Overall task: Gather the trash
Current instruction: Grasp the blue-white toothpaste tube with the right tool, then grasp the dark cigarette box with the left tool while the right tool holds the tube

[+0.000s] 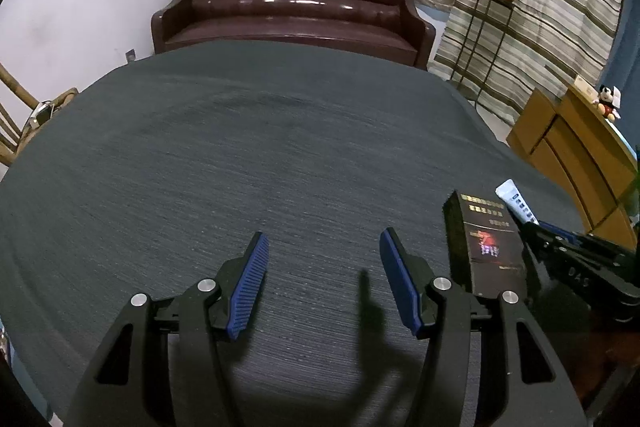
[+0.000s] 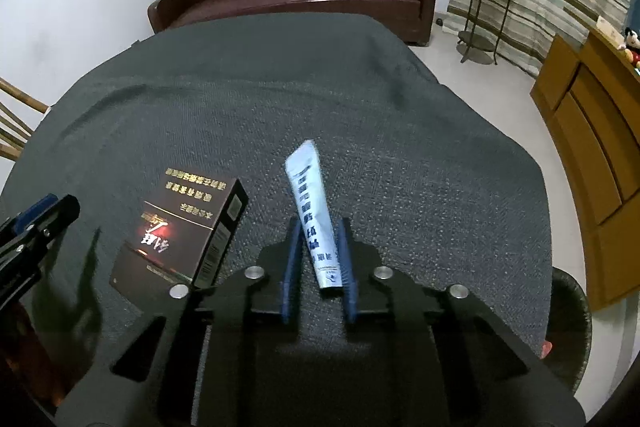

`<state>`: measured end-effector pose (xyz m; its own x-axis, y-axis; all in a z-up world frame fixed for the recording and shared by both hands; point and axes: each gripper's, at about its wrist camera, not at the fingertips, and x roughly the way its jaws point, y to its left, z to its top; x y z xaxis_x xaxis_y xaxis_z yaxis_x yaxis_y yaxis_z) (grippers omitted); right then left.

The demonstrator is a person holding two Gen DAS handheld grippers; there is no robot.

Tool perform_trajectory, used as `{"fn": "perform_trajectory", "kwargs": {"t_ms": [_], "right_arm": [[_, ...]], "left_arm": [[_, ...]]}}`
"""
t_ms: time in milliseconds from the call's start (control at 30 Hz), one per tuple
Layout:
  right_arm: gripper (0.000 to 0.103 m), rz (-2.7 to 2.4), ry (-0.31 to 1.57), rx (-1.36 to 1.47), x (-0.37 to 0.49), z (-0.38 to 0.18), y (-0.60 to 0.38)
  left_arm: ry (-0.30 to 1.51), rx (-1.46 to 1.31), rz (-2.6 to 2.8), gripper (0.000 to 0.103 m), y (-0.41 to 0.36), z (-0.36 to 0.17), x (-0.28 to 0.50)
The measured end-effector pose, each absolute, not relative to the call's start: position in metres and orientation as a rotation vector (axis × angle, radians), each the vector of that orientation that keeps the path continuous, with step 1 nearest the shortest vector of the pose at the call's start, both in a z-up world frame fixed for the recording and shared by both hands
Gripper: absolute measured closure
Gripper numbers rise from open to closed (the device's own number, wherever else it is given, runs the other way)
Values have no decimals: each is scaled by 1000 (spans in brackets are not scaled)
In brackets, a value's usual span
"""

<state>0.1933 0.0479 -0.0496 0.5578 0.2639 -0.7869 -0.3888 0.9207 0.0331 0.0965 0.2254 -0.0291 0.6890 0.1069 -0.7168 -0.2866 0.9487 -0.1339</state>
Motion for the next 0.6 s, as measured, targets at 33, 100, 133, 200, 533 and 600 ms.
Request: {"fn": "perform_trajectory", "kwargs": {"t_ms": [33, 100, 133, 200, 533, 600], "right_arm": [[89, 386, 902, -141, 192, -49, 46], [89, 379, 902, -130, 190, -50, 43], [89, 375, 901, -126, 189, -50, 41], [89, 367, 901, -109, 186, -49, 35], [89, 317, 899, -39, 170, -46, 2], [89, 308, 900, -22, 168, -48, -4]], "left_arm": [[783, -241, 217, 46, 224, -29, 96], [784, -238, 208, 46, 222, -30, 96], [785, -237, 200, 46, 219, -29, 97], [784, -234, 188, 46, 216, -28, 97], [781, -201, 96, 46, 187, -22, 105], [780, -202, 85, 45, 182, -21, 107]]}}
